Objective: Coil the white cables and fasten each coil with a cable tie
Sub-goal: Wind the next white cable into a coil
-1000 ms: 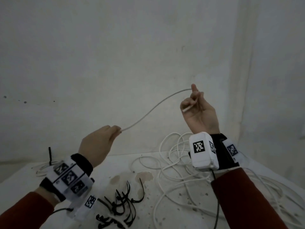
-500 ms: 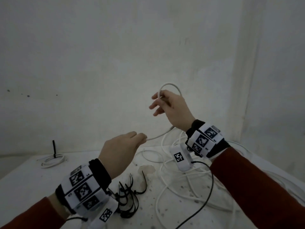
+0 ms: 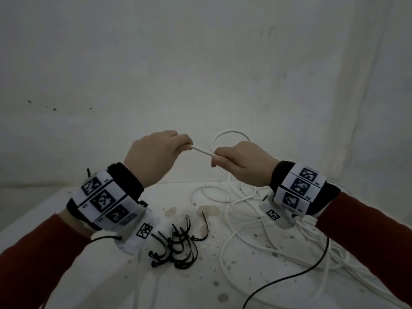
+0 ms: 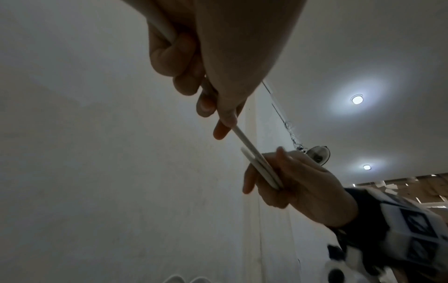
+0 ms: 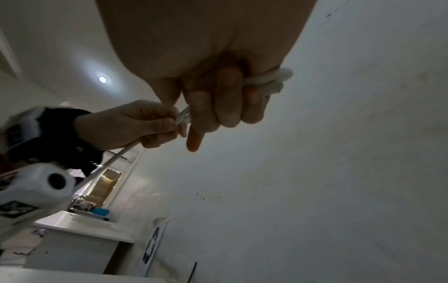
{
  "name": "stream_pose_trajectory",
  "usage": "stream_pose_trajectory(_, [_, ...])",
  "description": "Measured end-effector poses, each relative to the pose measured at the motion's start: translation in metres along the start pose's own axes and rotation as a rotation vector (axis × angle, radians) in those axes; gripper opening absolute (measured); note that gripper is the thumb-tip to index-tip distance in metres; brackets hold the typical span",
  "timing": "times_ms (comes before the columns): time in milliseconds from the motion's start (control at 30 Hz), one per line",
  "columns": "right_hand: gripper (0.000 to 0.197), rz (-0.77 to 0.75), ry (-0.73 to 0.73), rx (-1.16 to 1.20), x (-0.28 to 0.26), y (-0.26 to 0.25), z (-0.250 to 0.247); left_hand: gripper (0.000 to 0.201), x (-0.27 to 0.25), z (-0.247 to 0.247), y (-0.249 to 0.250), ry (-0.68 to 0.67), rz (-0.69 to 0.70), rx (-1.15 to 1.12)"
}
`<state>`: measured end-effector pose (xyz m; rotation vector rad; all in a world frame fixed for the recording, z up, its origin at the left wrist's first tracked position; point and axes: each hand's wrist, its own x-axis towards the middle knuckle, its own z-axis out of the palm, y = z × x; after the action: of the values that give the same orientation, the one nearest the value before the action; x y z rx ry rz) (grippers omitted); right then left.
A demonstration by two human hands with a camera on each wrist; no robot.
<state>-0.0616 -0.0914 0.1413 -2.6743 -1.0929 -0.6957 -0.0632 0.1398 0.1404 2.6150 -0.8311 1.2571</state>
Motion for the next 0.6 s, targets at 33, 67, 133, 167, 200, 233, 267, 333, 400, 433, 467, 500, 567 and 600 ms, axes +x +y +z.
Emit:
stream_pose_trajectory(33, [0.045,-0.006,0.021,0.014,0.0,-0.002,0.002,0.037,0.002,-0.003,-0.003,0.003,0.008,-0.01])
stream_pose_trajectory(67, [0.044,-0.007,0.043,0.042,0.0,-0.004,0.004,0.043,0.003,-0.005,-0.006,0.007,0.026,-0.018])
stream_pose_trajectory(133, [0.038,-0.009,0.069,0.106,0.003,-0.005,0.005,0.051,0.006,-0.009,-0.01,0.012,0.055,-0.029])
stream_pose_trajectory(167, [0.035,-0.01,0.073,0.152,0.004,-0.006,0.004,0.052,0.007,-0.011,-0.012,0.016,0.063,-0.026])
stream_pose_trajectory(200, [0.034,-0.013,0.079,0.227,0.006,-0.006,0.004,0.052,0.008,-0.012,-0.014,0.023,0.07,-0.025])
stream_pose_trajectory(233, [0.035,-0.016,0.088,0.342,0.007,-0.007,0.003,0.052,0.009,-0.013,-0.015,0.029,0.076,-0.026])
stream_pose_trajectory(267, [0.036,-0.012,0.094,0.49,0.008,-0.008,0.003,0.051,0.01,-0.014,-0.016,0.034,0.081,-0.028])
stream_pose_trajectory(333, [0.038,0.037,0.101,0.81,0.009,-0.011,0.002,0.049,0.014,-0.015,-0.018,0.049,0.089,-0.041])
stream_pose_trajectory(400, [0.038,0.104,0.122,1.082,0.01,-0.014,0.0,0.049,0.017,-0.016,-0.018,0.062,0.091,-0.07])
stream_pose_trajectory(433, [0.038,0.132,0.133,1.202,0.011,-0.014,-0.001,0.05,0.019,-0.017,-0.017,0.064,0.094,-0.086])
stream_pose_trajectory(467, [0.038,0.147,0.135,1.309,0.013,-0.014,-0.002,0.05,0.021,-0.018,-0.016,0.067,0.096,-0.101])
stream_pose_trajectory(500, [0.04,0.149,0.129,1.401,0.014,-0.014,-0.003,0.049,0.023,-0.019,-0.015,0.068,0.095,-0.12])
stream_pose_trajectory(567, [0.045,0.132,0.123,1.538,0.015,-0.014,-0.006,0.047,0.025,-0.02,-0.012,0.066,0.084,-0.179])
stream_pose_trajectory(600, [0.047,0.127,0.129,1.587,0.016,-0.015,-0.008,0.044,0.026,-0.02,-0.01,0.069,0.075,-0.221])
